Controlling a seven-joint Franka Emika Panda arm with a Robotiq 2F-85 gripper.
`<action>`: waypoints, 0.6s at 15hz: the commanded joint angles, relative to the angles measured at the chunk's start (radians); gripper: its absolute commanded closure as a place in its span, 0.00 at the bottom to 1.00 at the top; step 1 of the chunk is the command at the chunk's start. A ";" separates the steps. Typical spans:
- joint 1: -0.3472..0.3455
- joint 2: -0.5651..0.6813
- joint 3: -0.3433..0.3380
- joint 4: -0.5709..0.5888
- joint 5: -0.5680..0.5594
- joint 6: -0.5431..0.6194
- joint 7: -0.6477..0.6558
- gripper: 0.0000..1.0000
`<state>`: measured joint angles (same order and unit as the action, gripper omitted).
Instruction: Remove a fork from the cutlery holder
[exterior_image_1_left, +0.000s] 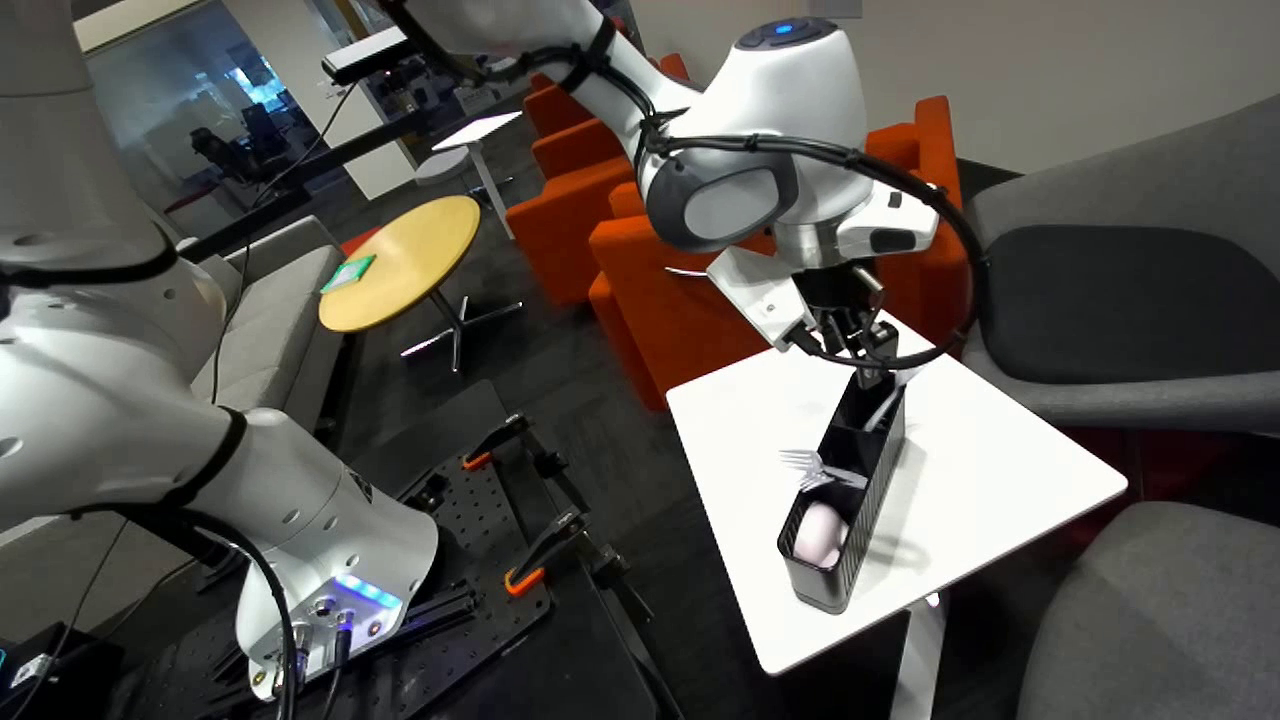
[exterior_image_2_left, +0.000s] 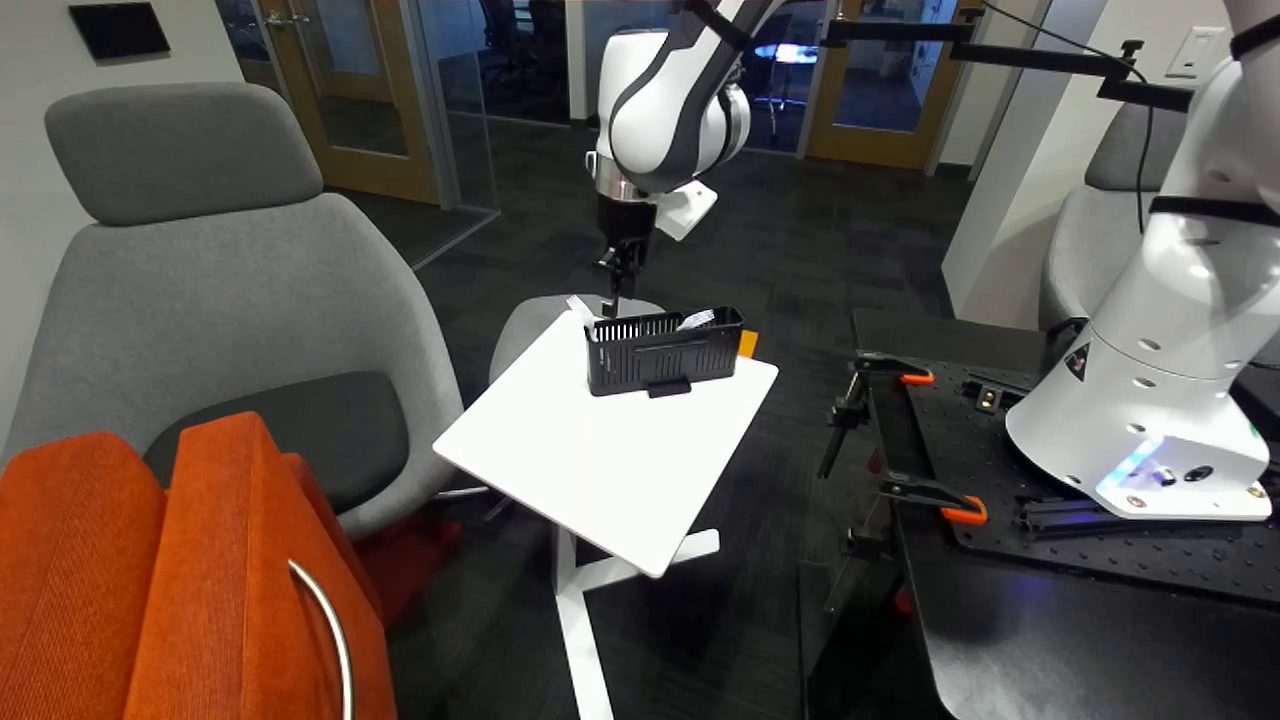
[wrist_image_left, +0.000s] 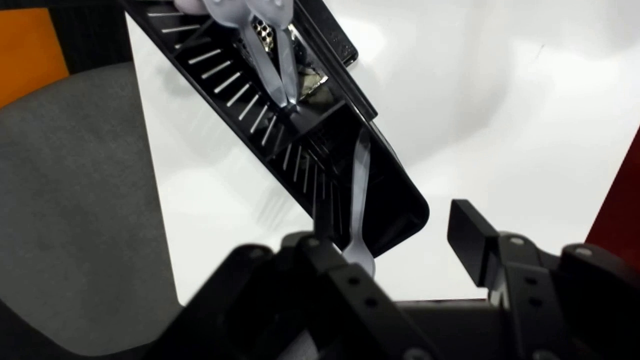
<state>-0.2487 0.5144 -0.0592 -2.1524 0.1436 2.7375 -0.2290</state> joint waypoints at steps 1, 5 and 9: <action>-0.014 0.062 0.011 0.057 -0.005 0.023 0.019 0.33; -0.019 0.102 0.013 0.093 -0.004 0.028 0.023 0.56; -0.020 0.131 0.010 0.122 -0.008 0.024 0.030 0.63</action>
<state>-0.2544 0.6191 -0.0592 -2.0608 0.1432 2.7456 -0.2255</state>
